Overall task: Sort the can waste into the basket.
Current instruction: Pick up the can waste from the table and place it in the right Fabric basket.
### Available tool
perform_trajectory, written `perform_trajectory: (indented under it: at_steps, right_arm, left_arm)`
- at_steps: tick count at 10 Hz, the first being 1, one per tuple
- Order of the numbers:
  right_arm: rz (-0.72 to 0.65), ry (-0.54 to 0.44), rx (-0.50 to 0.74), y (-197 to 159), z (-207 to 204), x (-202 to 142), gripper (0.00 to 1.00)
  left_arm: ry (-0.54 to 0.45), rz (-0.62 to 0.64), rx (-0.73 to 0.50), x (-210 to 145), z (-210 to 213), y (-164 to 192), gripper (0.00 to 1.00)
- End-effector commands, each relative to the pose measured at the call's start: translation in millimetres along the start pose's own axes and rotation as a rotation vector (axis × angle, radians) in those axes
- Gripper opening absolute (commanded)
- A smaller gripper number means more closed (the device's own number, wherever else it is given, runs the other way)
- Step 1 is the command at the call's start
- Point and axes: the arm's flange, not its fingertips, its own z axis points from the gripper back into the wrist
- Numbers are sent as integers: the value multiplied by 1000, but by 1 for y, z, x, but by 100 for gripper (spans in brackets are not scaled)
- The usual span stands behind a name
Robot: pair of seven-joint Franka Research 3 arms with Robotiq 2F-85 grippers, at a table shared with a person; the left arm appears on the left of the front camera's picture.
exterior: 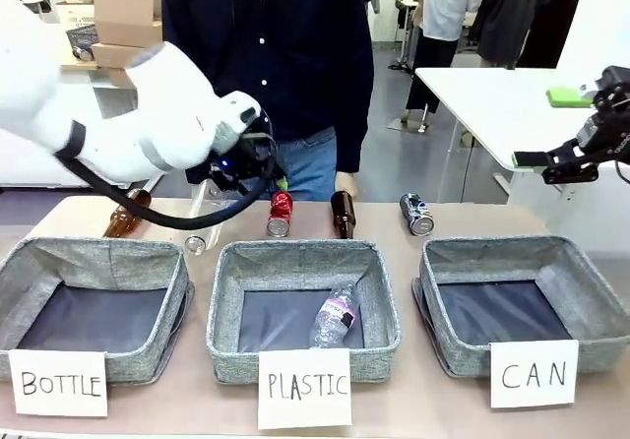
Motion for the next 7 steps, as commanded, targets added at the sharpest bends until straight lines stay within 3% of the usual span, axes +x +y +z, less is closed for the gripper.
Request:
perform_trajectory:
  at_steps: [1,7]
  right_arm:
    - [30,-8,20,1,-1,5,100]
    - [30,-8,20,1,-1,5,100]
  left_arm:
    - [76,38,136,44,-18,-26,100]
    - [39,35,239,55,-84,-35,100]
